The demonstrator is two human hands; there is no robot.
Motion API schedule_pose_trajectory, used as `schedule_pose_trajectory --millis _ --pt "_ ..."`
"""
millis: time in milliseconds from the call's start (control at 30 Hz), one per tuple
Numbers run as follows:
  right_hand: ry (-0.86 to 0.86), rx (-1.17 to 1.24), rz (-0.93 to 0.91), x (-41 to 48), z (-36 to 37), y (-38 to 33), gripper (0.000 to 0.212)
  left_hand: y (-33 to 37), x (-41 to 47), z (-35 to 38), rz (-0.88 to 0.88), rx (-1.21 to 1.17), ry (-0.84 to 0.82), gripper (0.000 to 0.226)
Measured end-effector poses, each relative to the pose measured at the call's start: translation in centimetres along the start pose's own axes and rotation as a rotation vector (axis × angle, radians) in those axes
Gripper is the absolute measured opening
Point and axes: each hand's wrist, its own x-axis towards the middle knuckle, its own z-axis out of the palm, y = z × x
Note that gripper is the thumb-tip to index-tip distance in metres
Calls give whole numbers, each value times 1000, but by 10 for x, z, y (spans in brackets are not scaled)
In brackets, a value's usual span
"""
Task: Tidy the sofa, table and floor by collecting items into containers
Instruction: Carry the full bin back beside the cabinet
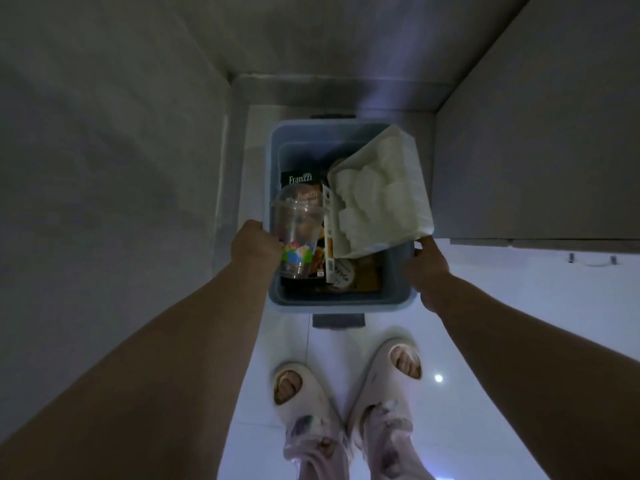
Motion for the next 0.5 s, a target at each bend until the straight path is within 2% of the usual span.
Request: schedule_pose_trajectory --millis 133,367,500 --pt "-21 -29 7 9 7 1 48 -5 16 15 -68 -114 -16 33" --pt "-89 -239 90 -4 8 -6 44 -2 -2 9 -112 -185 -82 54" --pt "-58 -274 115 -31 5 -21 45 2 -29 -9 -59 -157 -110 45"
